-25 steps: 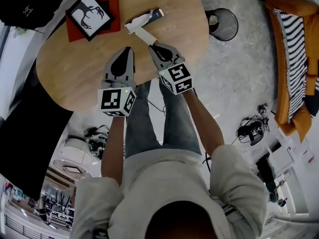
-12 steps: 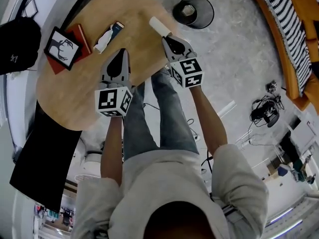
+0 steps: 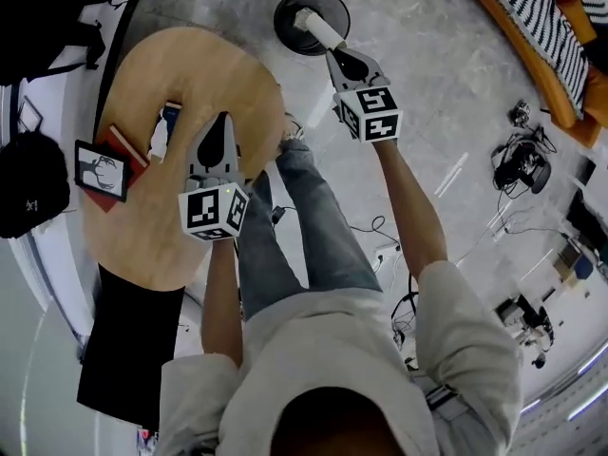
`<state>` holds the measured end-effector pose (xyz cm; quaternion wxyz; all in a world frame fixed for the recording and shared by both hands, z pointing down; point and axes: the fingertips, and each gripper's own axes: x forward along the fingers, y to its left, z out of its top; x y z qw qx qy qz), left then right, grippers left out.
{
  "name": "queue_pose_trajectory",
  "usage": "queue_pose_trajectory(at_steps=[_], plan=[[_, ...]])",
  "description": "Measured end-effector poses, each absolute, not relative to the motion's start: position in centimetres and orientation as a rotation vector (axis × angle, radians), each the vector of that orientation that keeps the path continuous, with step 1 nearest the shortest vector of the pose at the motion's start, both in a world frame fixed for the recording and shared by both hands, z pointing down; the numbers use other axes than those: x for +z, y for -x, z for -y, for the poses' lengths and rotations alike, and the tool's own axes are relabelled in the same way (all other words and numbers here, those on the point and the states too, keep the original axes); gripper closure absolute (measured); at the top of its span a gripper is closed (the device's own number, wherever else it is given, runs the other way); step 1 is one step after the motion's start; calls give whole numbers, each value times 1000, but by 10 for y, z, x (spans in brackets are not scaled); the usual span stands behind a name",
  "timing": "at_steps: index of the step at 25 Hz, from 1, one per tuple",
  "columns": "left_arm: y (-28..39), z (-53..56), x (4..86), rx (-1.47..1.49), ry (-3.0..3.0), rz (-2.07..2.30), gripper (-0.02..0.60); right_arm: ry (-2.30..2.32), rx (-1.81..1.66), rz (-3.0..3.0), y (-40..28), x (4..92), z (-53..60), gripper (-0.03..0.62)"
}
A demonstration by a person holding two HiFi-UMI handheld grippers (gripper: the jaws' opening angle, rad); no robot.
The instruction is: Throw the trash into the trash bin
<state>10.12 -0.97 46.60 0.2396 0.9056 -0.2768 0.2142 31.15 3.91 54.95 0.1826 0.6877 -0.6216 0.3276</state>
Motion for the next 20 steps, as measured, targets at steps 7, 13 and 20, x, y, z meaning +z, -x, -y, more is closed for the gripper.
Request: queue_pose_trajectory(at_steps=[7,13,20], plan=[[-116,14,469,609,-2476,747,563,-1936,928,1696,-346,567,-27,559],[-111,18,473,616,-2463,755,563,-1896,927,1618,-351,598,-16,283],[-103,23,470,599,-2459,775,563,-1948,936,1627,-346,586,-17,314]])
